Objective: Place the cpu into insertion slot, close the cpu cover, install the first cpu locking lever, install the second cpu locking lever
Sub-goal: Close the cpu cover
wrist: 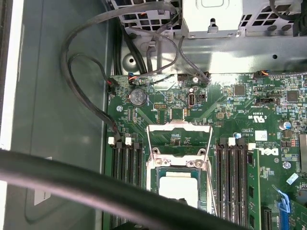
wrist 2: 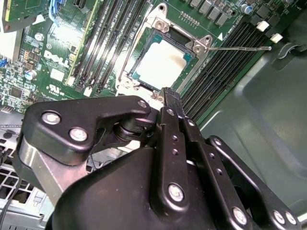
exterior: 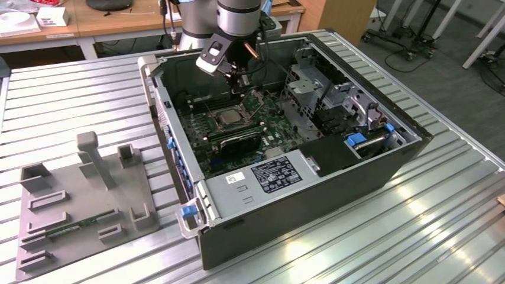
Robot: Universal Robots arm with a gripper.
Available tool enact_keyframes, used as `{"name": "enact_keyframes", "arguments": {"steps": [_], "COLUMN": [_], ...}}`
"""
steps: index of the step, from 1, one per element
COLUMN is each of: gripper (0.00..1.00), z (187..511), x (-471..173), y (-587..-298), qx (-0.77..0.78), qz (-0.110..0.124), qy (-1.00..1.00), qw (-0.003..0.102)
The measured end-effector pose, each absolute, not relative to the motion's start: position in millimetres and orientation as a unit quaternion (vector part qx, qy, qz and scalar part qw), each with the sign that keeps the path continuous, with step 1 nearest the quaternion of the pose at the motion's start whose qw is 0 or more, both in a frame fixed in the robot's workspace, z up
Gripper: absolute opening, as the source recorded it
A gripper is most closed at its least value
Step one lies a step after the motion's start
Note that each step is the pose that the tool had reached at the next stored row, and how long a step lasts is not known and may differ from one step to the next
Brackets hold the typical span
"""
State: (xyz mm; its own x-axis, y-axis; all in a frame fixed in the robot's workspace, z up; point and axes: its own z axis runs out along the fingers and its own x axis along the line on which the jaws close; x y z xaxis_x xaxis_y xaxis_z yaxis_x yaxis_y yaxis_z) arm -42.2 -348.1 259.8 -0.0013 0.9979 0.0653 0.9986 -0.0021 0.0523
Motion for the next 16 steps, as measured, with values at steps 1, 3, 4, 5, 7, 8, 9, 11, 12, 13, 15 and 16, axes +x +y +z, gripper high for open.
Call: {"name": "enact_keyframes", "arguments": {"steps": [1, 3, 4, 5, 7, 8, 9, 11, 12, 13, 15, 16], "gripper": [0.1, 0.1, 0.1, 0.1, 0.1, 0.1, 0.1, 0.1, 0.1, 0.1, 0.1, 0.1], "z": [259.8, 259.8, 259.8, 259.8, 259.8, 259.8, 259.7, 259.8, 259.8, 259.8, 259.8, 259.8], "x": [-42.2, -41.7, -41.4, -41.0, -39.9, -39.4, -38.8, -38.0, -37.8, -37.7, -37.5, -37.3], "y": [-348.1, -348.1, -348.1, -348.1, -348.1, -348.1, -348.1, -348.1, -348.1, -348.1, -348.1, -348.1], "qx": [-0.707, -0.707, -0.707, -0.707, -0.707, -0.707, -0.707, -0.707, -0.707, -0.707, -0.707, -0.707], "qz": [-0.042, -0.042, -0.042, -0.042, -0.042, -0.042, -0.042, -0.042, -0.042, -0.042, -0.042, -0.042], "qy": [-0.706, -0.706, -0.706, -0.706, -0.706, -0.706, -0.706, -0.706, -0.706, -0.706, -0.706, -0.706], "qw": [0.005, 0.005, 0.005, 0.005, 0.005, 0.005, 0.005, 0.005, 0.005, 0.005, 0.005, 0.005]}}
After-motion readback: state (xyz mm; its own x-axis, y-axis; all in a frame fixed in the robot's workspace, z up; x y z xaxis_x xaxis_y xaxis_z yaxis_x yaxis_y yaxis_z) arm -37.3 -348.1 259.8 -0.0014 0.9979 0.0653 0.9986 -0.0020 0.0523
